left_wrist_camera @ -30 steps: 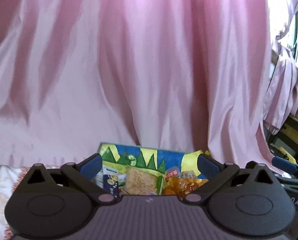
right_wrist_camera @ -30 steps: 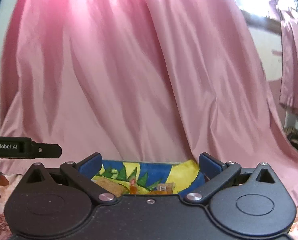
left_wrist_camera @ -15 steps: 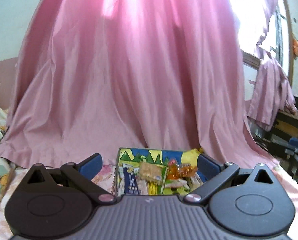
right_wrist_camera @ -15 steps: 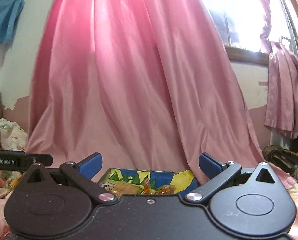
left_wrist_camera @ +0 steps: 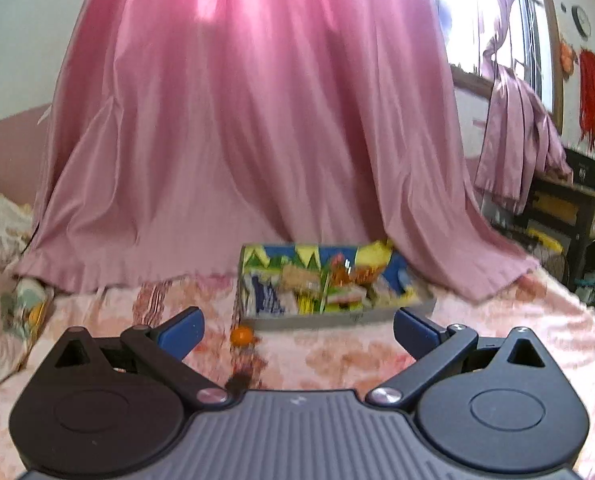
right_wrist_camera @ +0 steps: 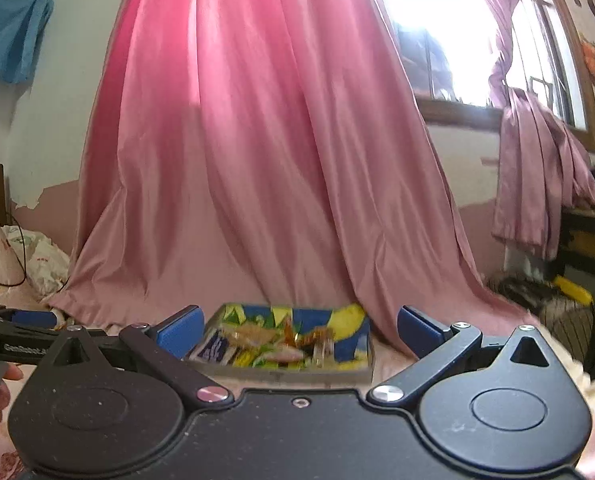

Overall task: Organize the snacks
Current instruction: 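Open both grippers and withdraw from the tray, then move both tools down toward the orange and the dark meat snack pack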

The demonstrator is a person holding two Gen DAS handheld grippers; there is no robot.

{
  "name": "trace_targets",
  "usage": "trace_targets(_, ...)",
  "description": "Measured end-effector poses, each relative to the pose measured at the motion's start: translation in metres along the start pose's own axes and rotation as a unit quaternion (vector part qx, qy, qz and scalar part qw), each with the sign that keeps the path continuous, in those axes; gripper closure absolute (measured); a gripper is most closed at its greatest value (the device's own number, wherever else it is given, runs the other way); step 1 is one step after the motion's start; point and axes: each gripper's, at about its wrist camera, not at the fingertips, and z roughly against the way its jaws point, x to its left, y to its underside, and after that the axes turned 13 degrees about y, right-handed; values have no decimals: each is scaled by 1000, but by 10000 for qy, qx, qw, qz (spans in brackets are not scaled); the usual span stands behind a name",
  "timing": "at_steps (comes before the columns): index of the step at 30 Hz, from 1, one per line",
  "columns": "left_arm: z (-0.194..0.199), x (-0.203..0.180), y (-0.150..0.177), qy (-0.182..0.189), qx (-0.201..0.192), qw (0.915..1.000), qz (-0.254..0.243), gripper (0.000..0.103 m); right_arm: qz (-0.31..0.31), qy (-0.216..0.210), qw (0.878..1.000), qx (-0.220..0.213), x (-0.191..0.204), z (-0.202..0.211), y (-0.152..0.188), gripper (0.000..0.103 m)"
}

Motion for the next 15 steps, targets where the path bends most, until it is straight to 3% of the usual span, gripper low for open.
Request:
trace_targets(9, 5, 13, 39, -178, 511, 9984, 176, 0, 29, 35, 9966, 826, 26, 12, 35, 1)
trace_targets(15, 10, 23, 58, -324, 628, 9971, 280, 0, 166, -60, 9941, 1069, 41, 15, 54, 1)
